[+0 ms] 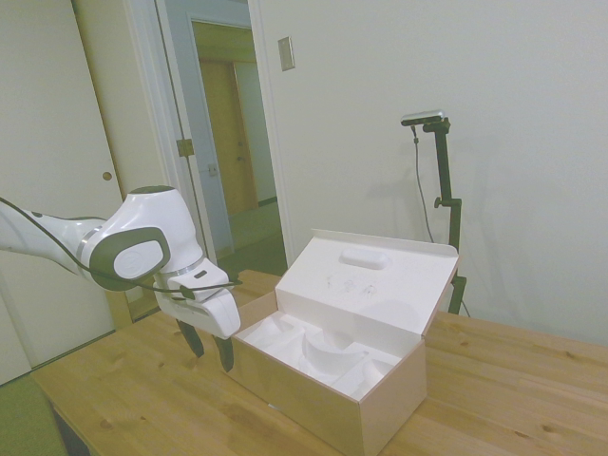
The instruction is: Close the box
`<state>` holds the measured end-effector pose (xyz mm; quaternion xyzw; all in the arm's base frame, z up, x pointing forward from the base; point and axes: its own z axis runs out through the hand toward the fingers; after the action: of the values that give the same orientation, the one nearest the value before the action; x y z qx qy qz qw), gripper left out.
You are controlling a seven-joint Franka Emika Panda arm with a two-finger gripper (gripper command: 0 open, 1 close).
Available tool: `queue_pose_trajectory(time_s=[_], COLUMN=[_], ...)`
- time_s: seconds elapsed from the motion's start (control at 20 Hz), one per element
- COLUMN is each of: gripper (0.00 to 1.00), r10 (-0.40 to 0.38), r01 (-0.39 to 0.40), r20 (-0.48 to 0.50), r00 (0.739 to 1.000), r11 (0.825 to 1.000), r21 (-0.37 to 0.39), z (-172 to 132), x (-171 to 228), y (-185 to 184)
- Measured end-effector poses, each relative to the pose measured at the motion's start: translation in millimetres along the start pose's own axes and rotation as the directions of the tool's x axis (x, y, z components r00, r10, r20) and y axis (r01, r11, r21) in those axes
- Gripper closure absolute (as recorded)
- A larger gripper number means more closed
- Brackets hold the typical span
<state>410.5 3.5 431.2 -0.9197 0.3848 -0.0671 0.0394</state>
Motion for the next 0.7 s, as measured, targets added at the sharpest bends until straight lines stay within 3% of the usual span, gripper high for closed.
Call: queue_pose_trajectory(time_s=[0.25,0.45,0.7], gripper=[0.00,0.00,0.00], r10=[0.011,0.002,0.022], r01=[-0.011,-0.001,-0.006], r20=[0.002,-0.038,-0.125], r00=[1.000,0.999,0.992], r11=[1.000,1.000,0.992], r21=[-0.008,0.028,0.125], z=[-10,-47,-117], x=[-11,-29,-33], y=[-10,-9,-6])
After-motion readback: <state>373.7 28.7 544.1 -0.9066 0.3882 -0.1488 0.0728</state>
